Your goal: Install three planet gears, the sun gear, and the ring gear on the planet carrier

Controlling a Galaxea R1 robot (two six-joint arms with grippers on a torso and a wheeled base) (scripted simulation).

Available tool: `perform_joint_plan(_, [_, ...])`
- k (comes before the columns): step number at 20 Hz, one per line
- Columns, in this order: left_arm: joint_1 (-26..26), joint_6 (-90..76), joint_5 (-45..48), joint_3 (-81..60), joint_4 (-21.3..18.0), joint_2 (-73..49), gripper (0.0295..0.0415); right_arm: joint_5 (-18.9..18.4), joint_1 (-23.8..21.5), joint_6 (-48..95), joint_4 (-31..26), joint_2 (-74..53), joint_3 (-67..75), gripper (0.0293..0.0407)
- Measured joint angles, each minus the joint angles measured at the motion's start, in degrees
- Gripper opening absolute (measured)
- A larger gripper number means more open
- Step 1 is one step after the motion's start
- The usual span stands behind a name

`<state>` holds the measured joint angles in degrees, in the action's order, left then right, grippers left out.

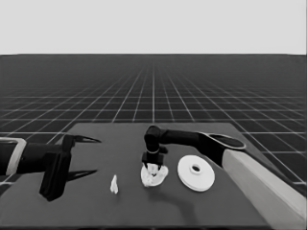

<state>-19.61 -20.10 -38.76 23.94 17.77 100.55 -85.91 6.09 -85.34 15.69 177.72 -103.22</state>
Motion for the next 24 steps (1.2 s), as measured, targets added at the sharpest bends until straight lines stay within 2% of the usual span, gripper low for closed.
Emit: perform_joint_plan(24, [0.0, 0.0, 0.0, 0.0, 0.0, 0.0, 0.0385, 0.0, 0.0, -14.4, 0.0, 0.0, 0.0, 0.0309])
